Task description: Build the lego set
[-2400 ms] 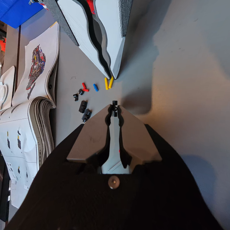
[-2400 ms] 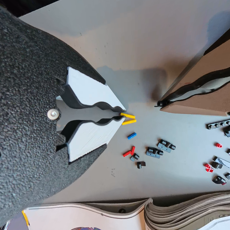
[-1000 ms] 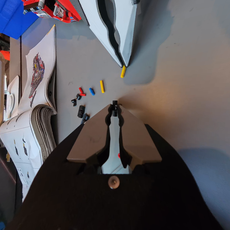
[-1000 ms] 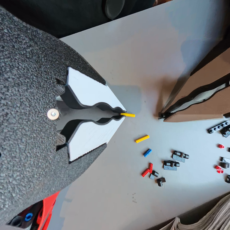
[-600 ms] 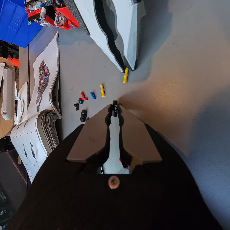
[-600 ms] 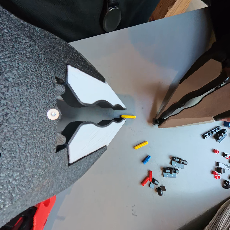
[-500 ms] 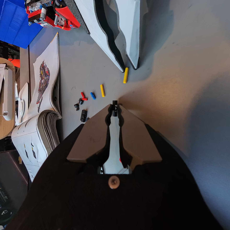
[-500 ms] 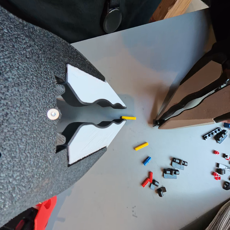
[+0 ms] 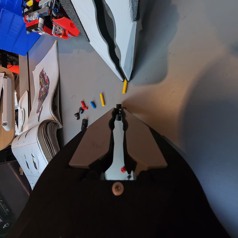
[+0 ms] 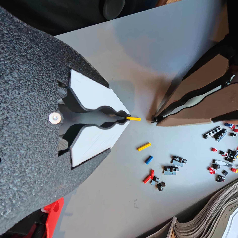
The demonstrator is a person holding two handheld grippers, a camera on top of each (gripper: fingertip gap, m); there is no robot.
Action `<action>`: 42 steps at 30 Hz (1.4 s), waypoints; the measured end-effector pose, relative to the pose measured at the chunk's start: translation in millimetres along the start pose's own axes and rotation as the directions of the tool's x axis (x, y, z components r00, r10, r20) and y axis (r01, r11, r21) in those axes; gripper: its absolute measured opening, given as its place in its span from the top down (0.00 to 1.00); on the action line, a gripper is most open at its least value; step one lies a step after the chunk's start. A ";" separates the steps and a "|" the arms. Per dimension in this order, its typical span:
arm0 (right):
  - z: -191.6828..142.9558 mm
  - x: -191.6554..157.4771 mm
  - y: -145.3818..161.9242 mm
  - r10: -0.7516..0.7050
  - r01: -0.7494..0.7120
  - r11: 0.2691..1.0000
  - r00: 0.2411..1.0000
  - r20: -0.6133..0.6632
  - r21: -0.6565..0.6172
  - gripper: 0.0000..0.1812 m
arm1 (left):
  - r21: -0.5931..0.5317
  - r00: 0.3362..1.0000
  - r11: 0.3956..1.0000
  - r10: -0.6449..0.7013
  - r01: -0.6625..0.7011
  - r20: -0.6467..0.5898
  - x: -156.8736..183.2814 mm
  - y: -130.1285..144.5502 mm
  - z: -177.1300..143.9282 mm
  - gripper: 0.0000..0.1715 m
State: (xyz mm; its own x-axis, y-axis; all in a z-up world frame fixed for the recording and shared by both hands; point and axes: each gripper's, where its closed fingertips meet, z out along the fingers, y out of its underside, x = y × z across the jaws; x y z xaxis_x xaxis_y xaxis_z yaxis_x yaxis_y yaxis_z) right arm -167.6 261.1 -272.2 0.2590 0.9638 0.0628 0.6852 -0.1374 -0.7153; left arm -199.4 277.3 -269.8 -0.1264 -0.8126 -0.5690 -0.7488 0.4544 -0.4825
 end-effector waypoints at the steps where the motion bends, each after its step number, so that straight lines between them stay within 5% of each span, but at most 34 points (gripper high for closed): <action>1: -0.7 0.9 -1.4 0.010 -0.010 1.000 1.000 -0.001 0.009 0.98 | 0.002 1.000 1.000 -0.001 0.001 -0.001 0.3 -0.3 0.0 0.97; 8: -9.2 -2.4 -24.1 0.116 -0.131 0.984 0.986 0.118 0.120 0.98 | 0.014 1.000 1.000 -0.018 0.018 -0.010 0.1 -0.7 0.6 0.97; 26: 4.5 -1.5 -20.0 0.202 -0.215 0.976 0.956 0.210 0.036 0.98 | 0.016 1.000 1.000 -0.014 0.014 -0.011 -0.1 -0.1 0.4 0.97; 42: 8.3 0.6 -20.3 0.022 -0.016 0.999 0.991 0.130 -0.043 0.98 | -0.055 1.000 0.998 -0.025 0.024 -0.009 -0.8 1.7 0.4 0.97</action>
State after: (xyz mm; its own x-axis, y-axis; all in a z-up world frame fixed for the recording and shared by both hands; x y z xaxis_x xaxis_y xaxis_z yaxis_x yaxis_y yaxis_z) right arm -187.1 266.3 -263.4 0.1831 0.9821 -0.0436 0.7095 -0.1627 -0.6857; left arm -200.3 278.9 -270.4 -0.1135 -0.8269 -0.5508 -0.7860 0.4138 -0.4592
